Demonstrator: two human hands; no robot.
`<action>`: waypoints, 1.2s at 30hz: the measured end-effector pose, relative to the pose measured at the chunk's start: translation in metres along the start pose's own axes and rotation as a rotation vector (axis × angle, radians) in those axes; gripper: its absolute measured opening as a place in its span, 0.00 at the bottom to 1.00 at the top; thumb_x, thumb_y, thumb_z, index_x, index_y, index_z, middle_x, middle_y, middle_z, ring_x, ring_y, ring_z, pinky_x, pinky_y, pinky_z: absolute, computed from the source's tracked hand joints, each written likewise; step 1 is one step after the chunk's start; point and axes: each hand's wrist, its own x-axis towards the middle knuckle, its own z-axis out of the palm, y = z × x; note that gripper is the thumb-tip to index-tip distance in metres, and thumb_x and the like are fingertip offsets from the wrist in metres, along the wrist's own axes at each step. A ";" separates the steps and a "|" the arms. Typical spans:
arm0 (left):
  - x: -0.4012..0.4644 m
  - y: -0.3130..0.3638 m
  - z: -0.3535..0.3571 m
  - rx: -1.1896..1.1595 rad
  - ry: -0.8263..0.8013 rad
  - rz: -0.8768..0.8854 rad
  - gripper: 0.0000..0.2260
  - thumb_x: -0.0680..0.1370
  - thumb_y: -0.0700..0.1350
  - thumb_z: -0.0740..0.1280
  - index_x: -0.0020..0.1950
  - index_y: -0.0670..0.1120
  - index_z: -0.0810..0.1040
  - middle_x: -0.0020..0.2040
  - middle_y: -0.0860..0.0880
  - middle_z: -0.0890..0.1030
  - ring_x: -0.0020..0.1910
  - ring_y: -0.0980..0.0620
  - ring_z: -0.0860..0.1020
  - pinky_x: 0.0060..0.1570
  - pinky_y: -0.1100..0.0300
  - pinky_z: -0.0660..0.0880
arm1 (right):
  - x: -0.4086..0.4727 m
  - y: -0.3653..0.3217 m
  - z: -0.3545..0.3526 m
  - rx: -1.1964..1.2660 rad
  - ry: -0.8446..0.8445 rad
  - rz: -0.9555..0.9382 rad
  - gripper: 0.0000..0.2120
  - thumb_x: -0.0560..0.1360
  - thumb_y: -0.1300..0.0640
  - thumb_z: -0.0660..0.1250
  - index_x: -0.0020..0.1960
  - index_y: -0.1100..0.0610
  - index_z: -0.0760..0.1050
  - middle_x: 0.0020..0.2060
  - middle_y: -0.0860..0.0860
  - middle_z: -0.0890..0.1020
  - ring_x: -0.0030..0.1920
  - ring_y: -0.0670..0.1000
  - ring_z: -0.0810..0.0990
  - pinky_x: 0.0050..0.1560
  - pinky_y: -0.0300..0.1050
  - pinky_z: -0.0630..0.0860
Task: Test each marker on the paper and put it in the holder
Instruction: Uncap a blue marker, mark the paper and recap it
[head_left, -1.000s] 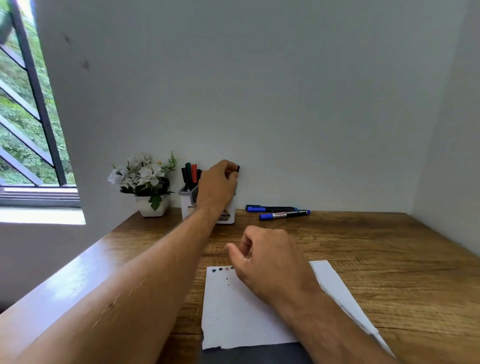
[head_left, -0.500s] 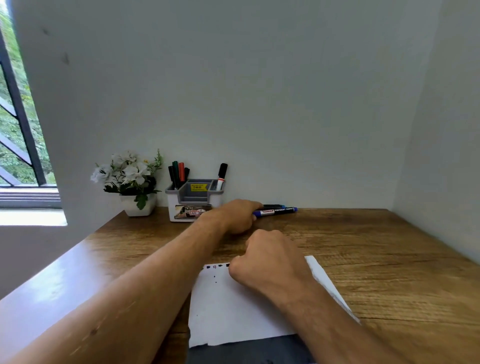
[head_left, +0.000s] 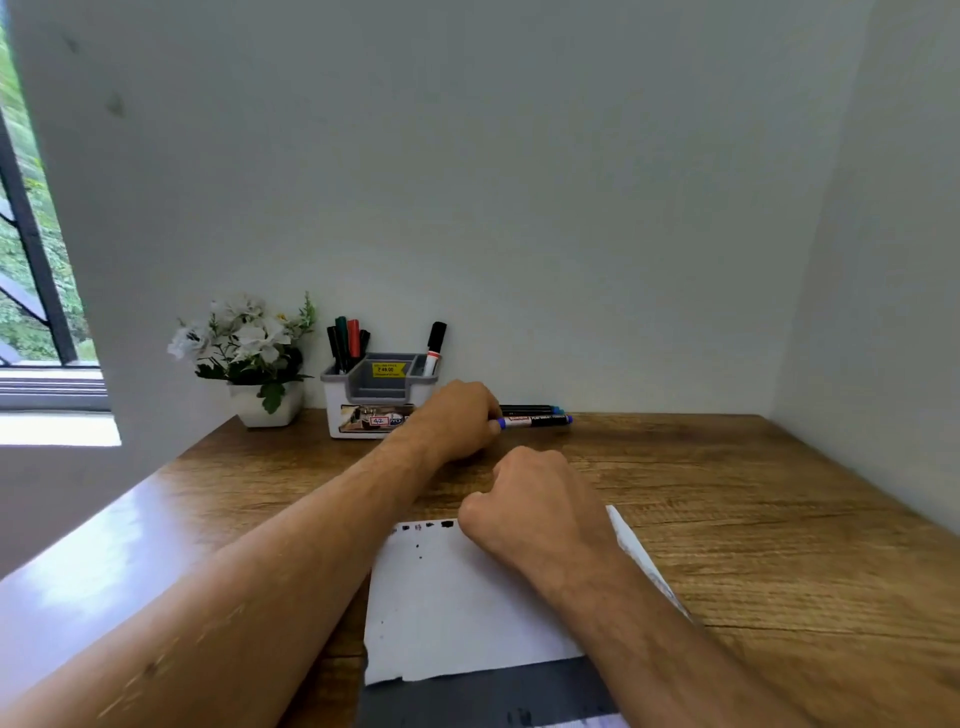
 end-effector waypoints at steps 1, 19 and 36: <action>-0.005 0.002 -0.006 -0.009 0.029 0.003 0.12 0.79 0.46 0.66 0.59 0.47 0.84 0.53 0.47 0.85 0.45 0.51 0.80 0.49 0.58 0.77 | 0.000 0.000 0.000 -0.006 0.014 0.001 0.14 0.72 0.51 0.65 0.33 0.52 0.64 0.31 0.48 0.70 0.30 0.46 0.67 0.28 0.41 0.59; -0.128 -0.006 -0.035 -0.094 0.263 0.077 0.14 0.79 0.40 0.67 0.63 0.53 0.80 0.55 0.55 0.75 0.51 0.58 0.72 0.50 0.71 0.65 | -0.007 0.002 -0.001 0.231 0.299 -0.316 0.04 0.74 0.51 0.69 0.42 0.47 0.75 0.38 0.43 0.77 0.36 0.44 0.76 0.32 0.30 0.65; -0.135 -0.009 -0.034 -0.067 0.335 0.220 0.16 0.78 0.41 0.70 0.65 0.51 0.78 0.53 0.58 0.71 0.48 0.60 0.72 0.49 0.71 0.69 | -0.007 0.006 -0.006 0.035 0.036 -0.167 0.07 0.76 0.51 0.69 0.46 0.50 0.72 0.44 0.48 0.77 0.40 0.48 0.73 0.31 0.36 0.61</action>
